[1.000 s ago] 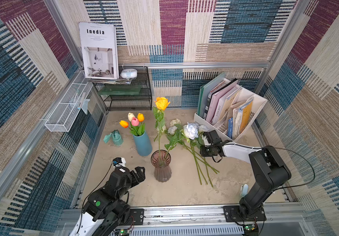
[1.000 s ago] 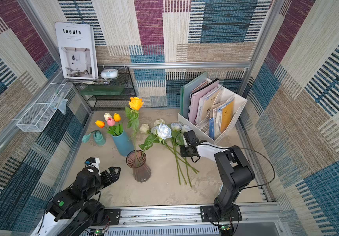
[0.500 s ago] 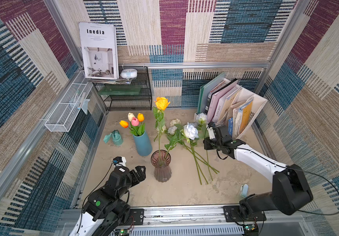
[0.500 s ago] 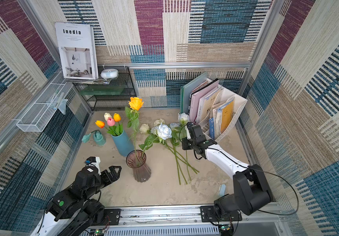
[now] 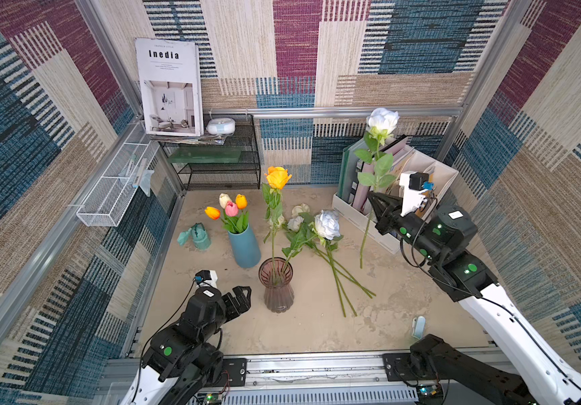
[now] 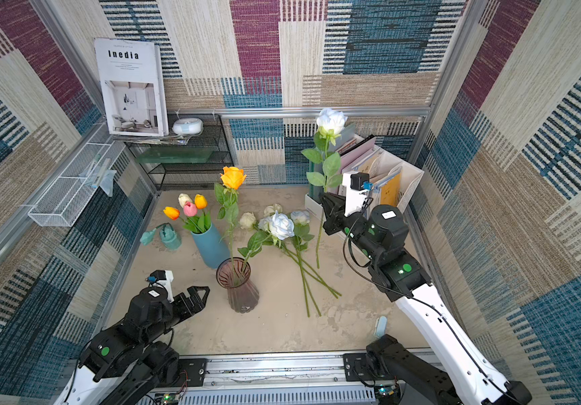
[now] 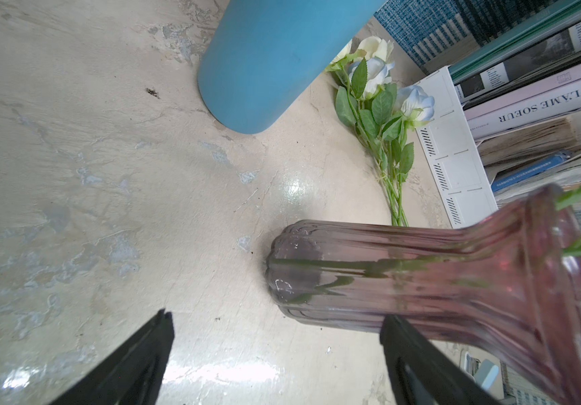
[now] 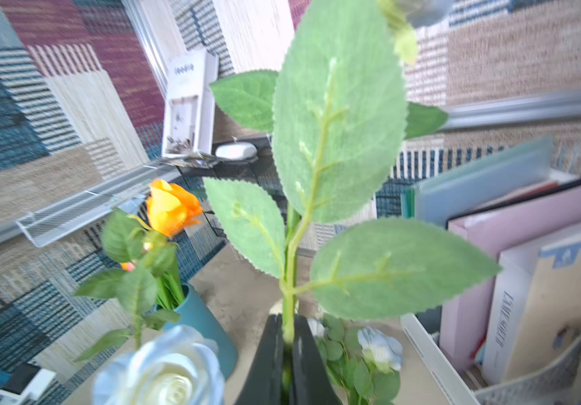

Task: Arrange the flowers in different vases according to their variety
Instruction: Insert the flower into the vase.

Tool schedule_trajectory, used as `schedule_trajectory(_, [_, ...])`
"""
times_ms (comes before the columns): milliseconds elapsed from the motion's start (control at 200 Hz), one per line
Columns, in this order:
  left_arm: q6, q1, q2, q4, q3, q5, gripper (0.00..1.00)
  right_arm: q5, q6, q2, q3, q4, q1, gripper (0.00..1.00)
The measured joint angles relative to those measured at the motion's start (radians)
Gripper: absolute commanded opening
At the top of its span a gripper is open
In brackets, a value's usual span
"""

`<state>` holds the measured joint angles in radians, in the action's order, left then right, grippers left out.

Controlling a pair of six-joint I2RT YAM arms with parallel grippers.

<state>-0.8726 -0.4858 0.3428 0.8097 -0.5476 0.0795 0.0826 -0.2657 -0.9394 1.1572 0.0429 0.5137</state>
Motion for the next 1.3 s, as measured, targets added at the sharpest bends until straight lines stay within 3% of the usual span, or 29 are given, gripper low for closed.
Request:
schedule_trajectory(321, [-0.007,0.0,-0.012,0.0,0.004,-0.013,0.97,0.217,-0.193,-0.082,0.164,-0.157,0.049,0.0])
schedule_trajectory(511, [-0.008,0.0,-0.023,0.003,0.006,-0.023,0.97,0.264,-0.259,-0.151,0.163,-0.291,0.192,0.0])
schedule_trajectory(846, [-0.011,0.001,-0.03,0.003,0.009,-0.026,0.97,0.154,-0.104,-0.3,0.09,-0.461,0.422,0.0])
schedule_trajectory(1302, [-0.013,0.001,-0.03,0.0,0.026,-0.031,0.97,0.029,0.125,-0.499,-0.048,-0.689,0.528,0.0])
